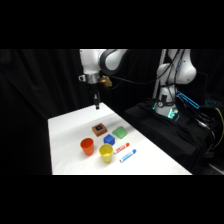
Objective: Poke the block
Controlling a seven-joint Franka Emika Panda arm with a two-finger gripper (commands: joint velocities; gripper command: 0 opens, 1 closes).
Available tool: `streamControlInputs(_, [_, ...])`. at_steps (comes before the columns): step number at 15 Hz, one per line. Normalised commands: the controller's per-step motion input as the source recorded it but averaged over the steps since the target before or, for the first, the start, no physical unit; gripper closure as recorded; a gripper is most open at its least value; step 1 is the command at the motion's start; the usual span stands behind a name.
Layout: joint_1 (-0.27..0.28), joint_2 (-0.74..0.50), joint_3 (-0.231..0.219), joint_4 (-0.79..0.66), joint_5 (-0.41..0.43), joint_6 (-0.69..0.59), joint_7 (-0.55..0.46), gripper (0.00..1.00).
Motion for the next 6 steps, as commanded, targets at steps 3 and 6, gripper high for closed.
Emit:
streamControlInputs(3, [0.049, -0.3, -0.022, -0.02, -0.111, -0.31, 0.03, 0.0])
streamControlInputs(6, [0.054, -0.25, -0.006, -0.02, -0.095, -0.22, 0.04, 0.0])
